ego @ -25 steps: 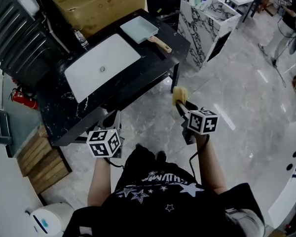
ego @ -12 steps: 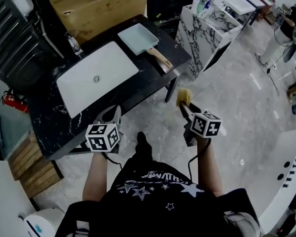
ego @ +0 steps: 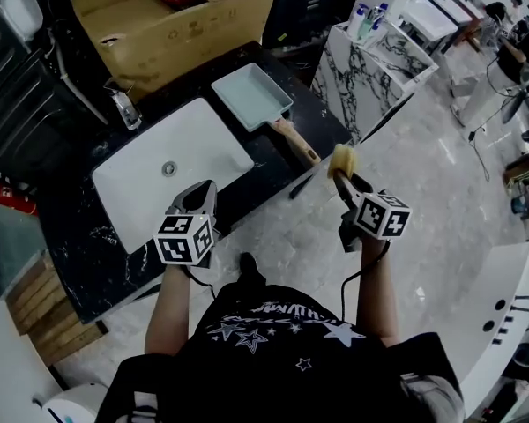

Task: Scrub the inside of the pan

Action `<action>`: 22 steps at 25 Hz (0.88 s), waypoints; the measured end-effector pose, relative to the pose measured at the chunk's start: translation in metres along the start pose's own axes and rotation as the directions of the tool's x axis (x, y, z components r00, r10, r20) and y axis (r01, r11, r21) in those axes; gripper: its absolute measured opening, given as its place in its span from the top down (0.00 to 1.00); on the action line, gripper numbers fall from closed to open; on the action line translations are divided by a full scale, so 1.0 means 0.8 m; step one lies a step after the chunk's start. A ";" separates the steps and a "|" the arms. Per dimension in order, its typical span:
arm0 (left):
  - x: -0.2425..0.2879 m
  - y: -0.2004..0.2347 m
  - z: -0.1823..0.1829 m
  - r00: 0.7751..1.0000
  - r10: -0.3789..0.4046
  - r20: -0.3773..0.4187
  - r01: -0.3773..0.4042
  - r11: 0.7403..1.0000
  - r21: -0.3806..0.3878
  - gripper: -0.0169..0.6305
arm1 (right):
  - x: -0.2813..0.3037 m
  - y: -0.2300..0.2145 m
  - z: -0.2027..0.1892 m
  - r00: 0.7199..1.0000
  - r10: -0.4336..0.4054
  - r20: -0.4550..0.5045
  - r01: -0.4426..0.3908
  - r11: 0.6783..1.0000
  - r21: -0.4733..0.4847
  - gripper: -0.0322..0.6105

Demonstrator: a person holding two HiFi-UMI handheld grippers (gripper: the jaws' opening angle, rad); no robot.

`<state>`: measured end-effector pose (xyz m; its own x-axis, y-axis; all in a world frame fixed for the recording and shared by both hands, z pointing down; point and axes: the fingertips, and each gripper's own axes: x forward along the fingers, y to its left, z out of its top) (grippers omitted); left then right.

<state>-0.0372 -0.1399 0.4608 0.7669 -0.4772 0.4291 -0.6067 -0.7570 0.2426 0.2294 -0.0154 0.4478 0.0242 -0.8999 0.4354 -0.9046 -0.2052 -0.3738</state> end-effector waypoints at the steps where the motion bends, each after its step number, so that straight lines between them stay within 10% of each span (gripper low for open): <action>1: 0.006 0.008 0.004 1.000 -0.001 0.004 0.001 1.000 -0.006 0.96 | 0.009 0.002 0.010 1.000 0.000 0.003 0.000 1.000 -0.012 0.81; 22: 0.059 0.080 0.039 0.985 0.173 0.022 -0.169 0.979 -0.117 0.96 | 0.158 0.000 0.127 0.991 0.121 -0.048 -0.128 0.977 -0.171 0.81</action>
<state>-0.0333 -0.2250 0.4697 0.6548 -0.6108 0.4452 -0.7481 -0.6079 0.2662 0.2758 -0.1679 0.4197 -0.1063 -0.8987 0.4255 -0.9596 -0.0195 -0.2808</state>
